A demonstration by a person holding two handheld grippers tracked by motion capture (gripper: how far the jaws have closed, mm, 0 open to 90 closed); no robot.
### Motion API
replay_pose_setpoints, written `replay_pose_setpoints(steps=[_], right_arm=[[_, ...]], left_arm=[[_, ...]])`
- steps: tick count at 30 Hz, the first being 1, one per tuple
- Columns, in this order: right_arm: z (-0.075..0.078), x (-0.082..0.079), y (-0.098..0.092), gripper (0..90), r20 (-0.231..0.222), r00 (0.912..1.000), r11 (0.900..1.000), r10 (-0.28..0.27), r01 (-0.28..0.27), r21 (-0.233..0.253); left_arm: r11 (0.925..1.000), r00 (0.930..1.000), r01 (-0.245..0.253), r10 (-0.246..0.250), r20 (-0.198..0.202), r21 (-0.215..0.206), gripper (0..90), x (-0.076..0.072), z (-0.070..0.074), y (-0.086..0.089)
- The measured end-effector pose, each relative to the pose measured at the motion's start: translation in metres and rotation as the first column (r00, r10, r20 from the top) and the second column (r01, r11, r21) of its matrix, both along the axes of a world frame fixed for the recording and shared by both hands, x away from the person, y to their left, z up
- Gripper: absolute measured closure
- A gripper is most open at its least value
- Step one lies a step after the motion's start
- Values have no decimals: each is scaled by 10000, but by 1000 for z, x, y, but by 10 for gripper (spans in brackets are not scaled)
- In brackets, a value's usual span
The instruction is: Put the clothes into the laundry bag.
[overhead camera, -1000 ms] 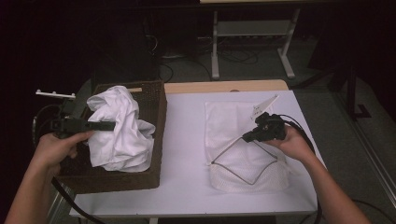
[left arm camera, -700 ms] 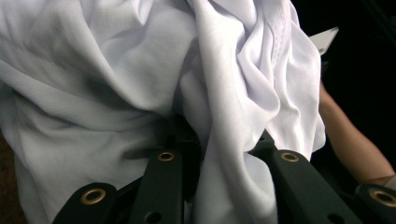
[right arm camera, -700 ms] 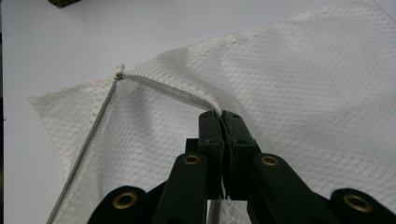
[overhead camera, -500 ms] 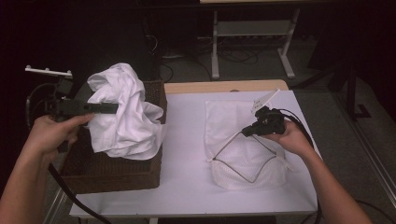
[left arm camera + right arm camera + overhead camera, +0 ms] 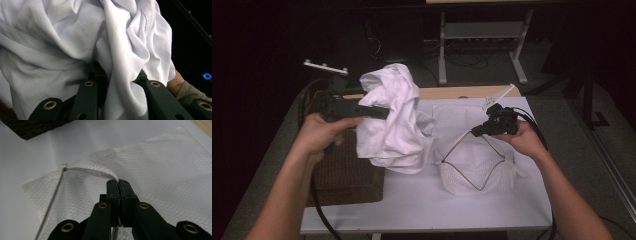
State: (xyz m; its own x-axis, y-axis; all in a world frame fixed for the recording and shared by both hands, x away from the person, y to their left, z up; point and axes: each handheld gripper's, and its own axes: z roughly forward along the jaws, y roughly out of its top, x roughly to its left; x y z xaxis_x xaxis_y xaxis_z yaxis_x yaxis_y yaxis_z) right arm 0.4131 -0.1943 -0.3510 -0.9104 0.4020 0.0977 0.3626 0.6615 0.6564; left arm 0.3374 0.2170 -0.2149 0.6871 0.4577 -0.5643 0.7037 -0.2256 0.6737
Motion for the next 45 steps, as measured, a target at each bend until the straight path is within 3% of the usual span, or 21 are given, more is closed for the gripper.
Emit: replay_pose_setpoints(steps=[9,15,23,24,26,29,31,33,34,35,36,37,39,40,42,45], right_arm=[[-5,4,1,872,-171,9998,9999,-131,130,-70],[-8,4,5,871,-189,9997,9997,-168,165,-196],[-9,2,6,870,-143,9994,9994,-313,310,-160],[-9,2,6,870,-156,9993,9994,-329,328,-111],[-8,-1,7,870,-131,9993,9994,-342,342,32],[-6,-5,6,870,-109,9995,9994,-302,304,187],[-4,-9,6,871,-64,9996,9992,-290,291,258],[-1,-13,6,871,2,9998,9991,-175,175,384],[0,-15,5,872,-7,9999,9989,-159,159,447],[2,-18,5,872,29,9999,9988,-126,124,473],[3,-20,5,872,69,10000,9991,-66,63,428],[3,-23,5,872,132,9999,9994,-15,11,359],[3,-29,5,872,129,9999,9995,39,-42,302],[2,-31,5,872,115,9999,9996,67,-70,266],[-1,-36,6,872,129,9998,9998,163,-165,128],[-2,-40,5,872,116,9998,9998,174,-176,126]], left_arm=[[9901,9894,1376,-1360,-510,288,729,-4,-39,-56],[9727,9692,2258,-2188,-1130,537,728,-15,-71,-79],[9341,9265,3556,-3478,-1434,319,728,-35,-88,-109],[9283,9191,3704,-3610,-1582,334,727,-35,-95,-114],[9231,9108,3820,-3680,-1869,439,727,-35,-107,-123],[9126,8917,4057,-3831,-2411,505,727,-30,-138,-138],[9108,8763,4121,-3889,-2844,241,726,-26,-158,-149],[9110,8664,4120,-3969,-3032,-152,726,-22,-173,-159],[9174,8684,3974,-3839,-3140,-225,725,-18,-179,-162],[9249,8746,3800,-3643,-3198,-145,723,-14,-184,-164],[9340,8828,3570,-3409,-3232,-101,720,-10,-187,-165],[9485,8935,3160,-3046,-3299,-199,717,-6,-192,-163],[9657,9061,2586,-2515,-3403,-252,704,-2,-196,-161],[9708,9103,2386,-2327,-3422,-253,694,-1,-197,-161],[9722,9155,2336,-2255,-3333,-163,662,-2,-196,-162],[9785,9285,2061,-1980,-3141,-77,527,-4,-190,-157]])
